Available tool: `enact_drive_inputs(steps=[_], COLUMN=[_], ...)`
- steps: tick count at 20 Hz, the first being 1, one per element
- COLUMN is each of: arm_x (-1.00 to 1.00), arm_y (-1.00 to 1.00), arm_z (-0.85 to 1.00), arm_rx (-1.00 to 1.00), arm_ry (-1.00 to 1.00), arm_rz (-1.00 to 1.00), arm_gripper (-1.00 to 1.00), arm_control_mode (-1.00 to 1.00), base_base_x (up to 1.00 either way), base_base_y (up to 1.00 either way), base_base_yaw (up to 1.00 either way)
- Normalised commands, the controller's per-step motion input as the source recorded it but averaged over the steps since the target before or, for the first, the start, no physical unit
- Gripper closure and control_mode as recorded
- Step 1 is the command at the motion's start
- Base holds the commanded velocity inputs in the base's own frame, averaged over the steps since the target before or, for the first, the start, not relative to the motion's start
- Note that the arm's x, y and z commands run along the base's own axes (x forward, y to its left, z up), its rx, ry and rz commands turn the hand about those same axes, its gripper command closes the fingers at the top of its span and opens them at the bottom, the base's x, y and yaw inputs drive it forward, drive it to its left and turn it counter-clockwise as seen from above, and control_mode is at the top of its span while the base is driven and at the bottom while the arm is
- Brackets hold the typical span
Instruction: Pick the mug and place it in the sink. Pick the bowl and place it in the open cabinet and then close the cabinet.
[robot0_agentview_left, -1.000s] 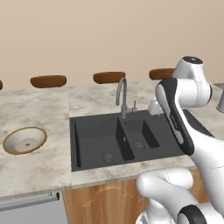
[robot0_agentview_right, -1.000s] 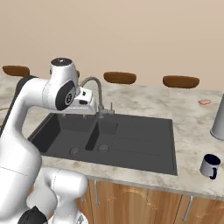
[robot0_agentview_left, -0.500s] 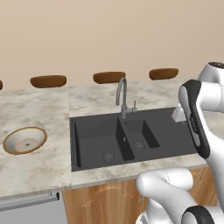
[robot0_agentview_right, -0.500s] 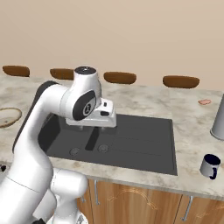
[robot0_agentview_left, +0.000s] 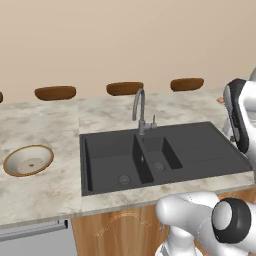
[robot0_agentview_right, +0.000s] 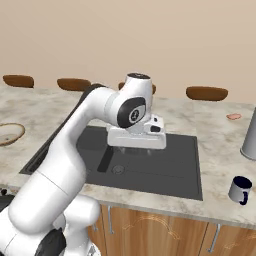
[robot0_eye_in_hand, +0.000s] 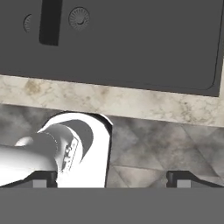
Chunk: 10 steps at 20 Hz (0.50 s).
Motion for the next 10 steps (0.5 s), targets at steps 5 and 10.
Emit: enact_drive_inputs(steps=[5, 10], arm_x=[-0.05, -0.02], arm_y=[-0.84, -0.81], arm_z=[-0.02, -0.03], arm_rx=[0.0, 0.0], arm_ry=[-0.06, -0.02], arm_rz=[0.08, 0.08], arm_gripper=[-1.0, -1.0], arm_control_mode=[-1.0, -1.0], base_base_x=[0.0, 0.0], base_base_y=[0.0, 0.0], base_base_yaw=[0.0, 0.0])
